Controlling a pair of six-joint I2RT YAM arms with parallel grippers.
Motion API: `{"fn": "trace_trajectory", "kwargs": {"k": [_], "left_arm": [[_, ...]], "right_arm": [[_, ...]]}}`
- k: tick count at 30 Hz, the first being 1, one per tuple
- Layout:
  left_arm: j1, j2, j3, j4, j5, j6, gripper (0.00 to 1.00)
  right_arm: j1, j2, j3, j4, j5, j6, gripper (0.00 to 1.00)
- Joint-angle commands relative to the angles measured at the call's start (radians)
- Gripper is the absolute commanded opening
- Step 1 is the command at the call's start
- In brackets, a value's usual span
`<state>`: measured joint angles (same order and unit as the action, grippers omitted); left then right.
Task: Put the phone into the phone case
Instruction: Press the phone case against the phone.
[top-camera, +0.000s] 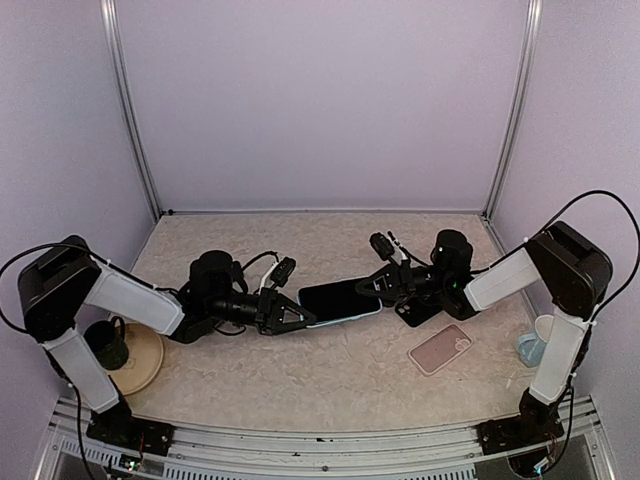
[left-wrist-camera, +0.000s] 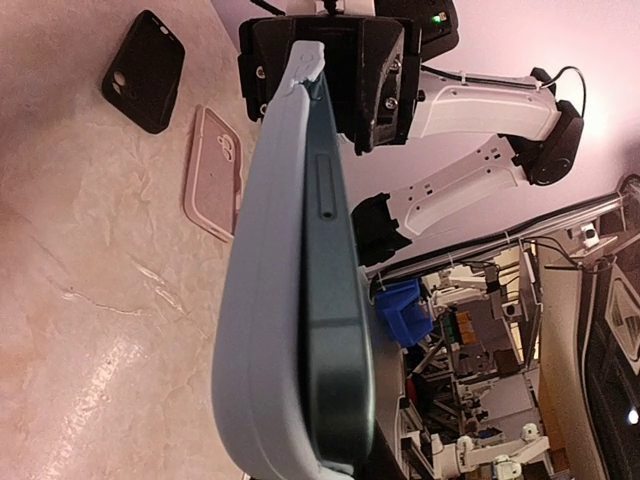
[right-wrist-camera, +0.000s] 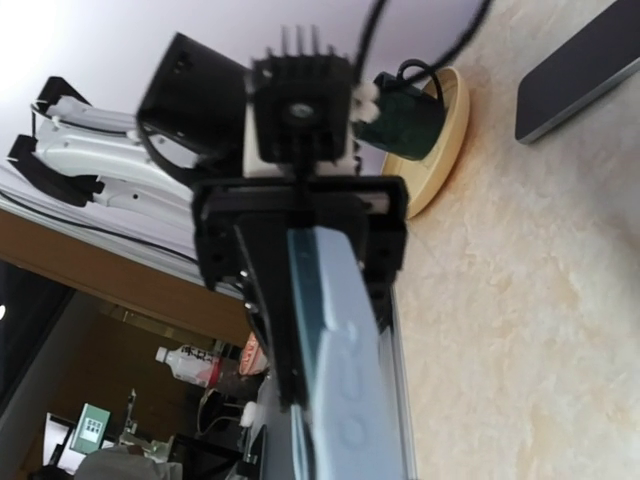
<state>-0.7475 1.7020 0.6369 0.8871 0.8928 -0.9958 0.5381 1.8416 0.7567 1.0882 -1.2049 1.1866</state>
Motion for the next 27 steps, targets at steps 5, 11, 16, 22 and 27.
{"fn": "trace_trajectory", "kwargs": {"k": [5, 11, 16, 22, 27], "left_arm": [[0.021, -0.111, 0.021, -0.144, -0.104, 0.136, 0.00], [0.023, -0.122, -0.015, -0.058, -0.116, 0.092, 0.00], [0.025, -0.128, -0.023, -0.044, -0.118, 0.086, 0.06], [0.033, -0.141, -0.026, -0.058, -0.104, 0.095, 0.33], [0.061, -0.171, -0.034, -0.065, -0.105, 0.100, 0.48]], "right_arm": [[0.010, -0.053, 0.011, -0.033, -0.012, -0.068, 0.28], [0.023, -0.046, 0.006, -0.021, -0.016, -0.071, 0.17], [0.028, -0.041, 0.002, 0.002, -0.022, -0.063, 0.00], [0.028, -0.043, 0.004, 0.007, -0.034, -0.061, 0.00], [0.029, -0.055, 0.000, -0.005, -0.044, -0.070, 0.00]]}}
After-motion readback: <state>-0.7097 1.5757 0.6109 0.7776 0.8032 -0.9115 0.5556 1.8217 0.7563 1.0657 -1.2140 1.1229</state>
